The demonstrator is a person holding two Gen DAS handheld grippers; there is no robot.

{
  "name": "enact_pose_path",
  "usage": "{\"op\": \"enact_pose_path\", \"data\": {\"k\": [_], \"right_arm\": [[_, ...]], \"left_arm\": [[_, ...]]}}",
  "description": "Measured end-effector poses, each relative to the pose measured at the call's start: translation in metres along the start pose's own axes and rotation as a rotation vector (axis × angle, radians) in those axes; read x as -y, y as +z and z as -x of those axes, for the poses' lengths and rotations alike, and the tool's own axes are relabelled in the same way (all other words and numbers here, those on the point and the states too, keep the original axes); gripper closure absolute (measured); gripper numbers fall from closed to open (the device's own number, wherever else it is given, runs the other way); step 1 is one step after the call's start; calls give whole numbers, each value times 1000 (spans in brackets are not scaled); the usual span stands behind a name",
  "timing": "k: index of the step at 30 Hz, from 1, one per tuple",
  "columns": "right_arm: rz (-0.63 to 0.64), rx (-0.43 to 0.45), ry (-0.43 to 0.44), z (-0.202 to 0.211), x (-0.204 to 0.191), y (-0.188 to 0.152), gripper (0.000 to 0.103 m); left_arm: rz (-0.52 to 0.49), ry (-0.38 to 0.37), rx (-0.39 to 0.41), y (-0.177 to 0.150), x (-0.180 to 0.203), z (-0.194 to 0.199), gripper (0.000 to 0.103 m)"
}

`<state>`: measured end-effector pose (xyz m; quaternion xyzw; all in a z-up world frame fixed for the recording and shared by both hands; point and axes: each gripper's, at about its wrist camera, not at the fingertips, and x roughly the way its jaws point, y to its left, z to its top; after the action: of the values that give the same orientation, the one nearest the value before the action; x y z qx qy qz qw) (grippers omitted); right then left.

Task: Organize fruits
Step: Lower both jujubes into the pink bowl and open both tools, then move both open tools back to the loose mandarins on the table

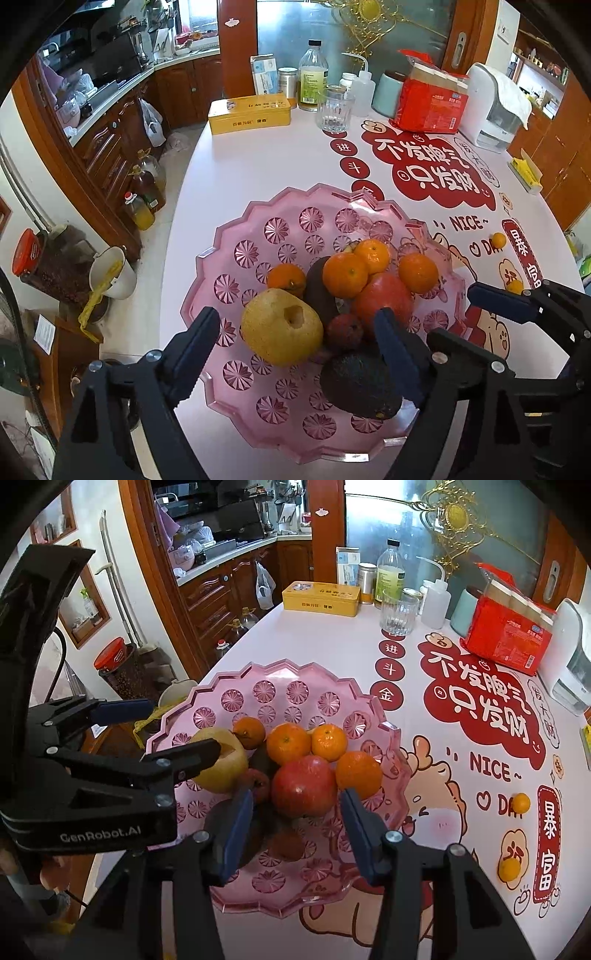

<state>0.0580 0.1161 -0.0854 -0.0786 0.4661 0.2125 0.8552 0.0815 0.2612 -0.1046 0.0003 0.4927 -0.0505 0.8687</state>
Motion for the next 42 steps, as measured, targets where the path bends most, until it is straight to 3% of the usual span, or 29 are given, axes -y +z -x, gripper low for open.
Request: {"op": "enact_pose_path", "data": {"k": [15, 23, 31, 42], "right_arm": [[-7, 23, 4, 16, 2, -13, 53], [-39, 27, 5, 24, 19, -32, 53], [-88, 17, -3, 35, 51, -56, 53], [-200, 4, -58, 59, 144, -88, 53]], "left_arm": [[-1, 15, 7, -11, 7, 14, 18], [-26, 30, -7, -21, 30, 18, 18], [-68, 23, -14, -22, 76, 21, 18], [-157, -37, -13, -12, 175, 18, 18]]}}
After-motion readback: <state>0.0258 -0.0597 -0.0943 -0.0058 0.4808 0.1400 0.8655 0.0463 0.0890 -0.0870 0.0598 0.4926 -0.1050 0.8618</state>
